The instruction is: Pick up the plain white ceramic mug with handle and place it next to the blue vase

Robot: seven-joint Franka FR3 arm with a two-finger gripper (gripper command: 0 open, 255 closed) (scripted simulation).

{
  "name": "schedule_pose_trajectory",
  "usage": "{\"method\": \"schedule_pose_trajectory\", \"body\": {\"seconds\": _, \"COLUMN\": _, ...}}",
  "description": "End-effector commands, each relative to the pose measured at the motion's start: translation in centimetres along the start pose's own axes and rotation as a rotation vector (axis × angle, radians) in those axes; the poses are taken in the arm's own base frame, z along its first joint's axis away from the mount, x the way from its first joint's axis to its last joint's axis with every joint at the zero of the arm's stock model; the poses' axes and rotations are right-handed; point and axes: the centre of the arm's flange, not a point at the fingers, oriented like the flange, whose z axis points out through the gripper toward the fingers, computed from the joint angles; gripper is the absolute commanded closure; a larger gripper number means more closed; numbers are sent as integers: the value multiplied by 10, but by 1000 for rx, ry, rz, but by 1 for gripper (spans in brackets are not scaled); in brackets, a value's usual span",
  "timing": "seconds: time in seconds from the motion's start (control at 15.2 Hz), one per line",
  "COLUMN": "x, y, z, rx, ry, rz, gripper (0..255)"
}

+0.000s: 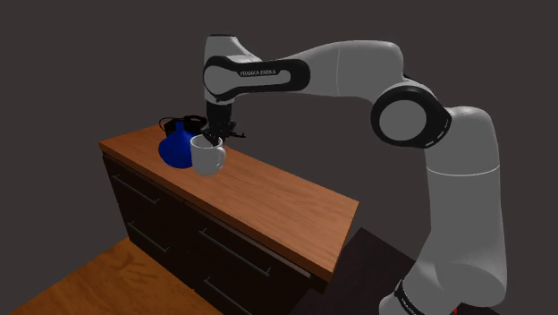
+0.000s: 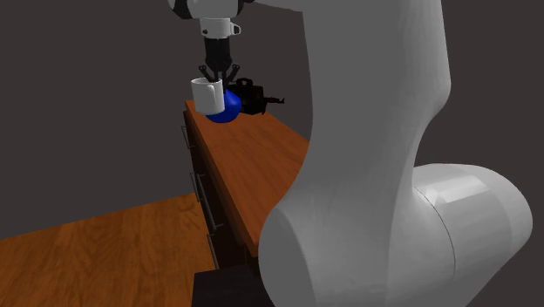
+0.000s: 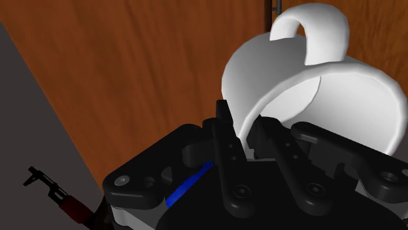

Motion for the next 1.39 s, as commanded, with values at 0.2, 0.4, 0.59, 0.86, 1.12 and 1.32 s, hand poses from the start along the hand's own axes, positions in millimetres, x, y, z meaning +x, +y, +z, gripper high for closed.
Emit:
{"method": "schedule_pose_trajectory", "body": {"seconds": 0.2, "x": -2, "y": 1, "z": 26, "rx": 0, "ry": 1, "rz": 0, "gripper": 255}}
{"method": "schedule_pose_trajectory", "body": {"seconds": 0.4, "x": -4, "y": 1, "z": 42, "rx": 0, "ry": 1, "rz": 0, "gripper": 255}}
{"method": "schedule_pose_trajectory", "body": {"seconds": 0.59, "x": -5, "y": 1, "z": 58, "rx": 0, "ry": 1, "rz": 0, "gripper": 255}}
{"method": "schedule_pose_trajectory", "body": {"seconds": 0.86, "x": -7, "y": 1, "z": 79, "rx": 0, "ry": 1, "rz": 0, "gripper": 255}}
{"method": "schedule_pose_trajectory", "body": {"seconds": 1.12, "x": -9, "y": 1, "z": 100, "rx": 0, "ry": 1, "rz": 0, "gripper": 255}}
{"method": "schedule_pose_trajectory", "body": {"seconds": 1.32, "x": -10, "y": 1, "z": 115, "rx": 0, "ry": 1, "rz": 0, "gripper": 255}}
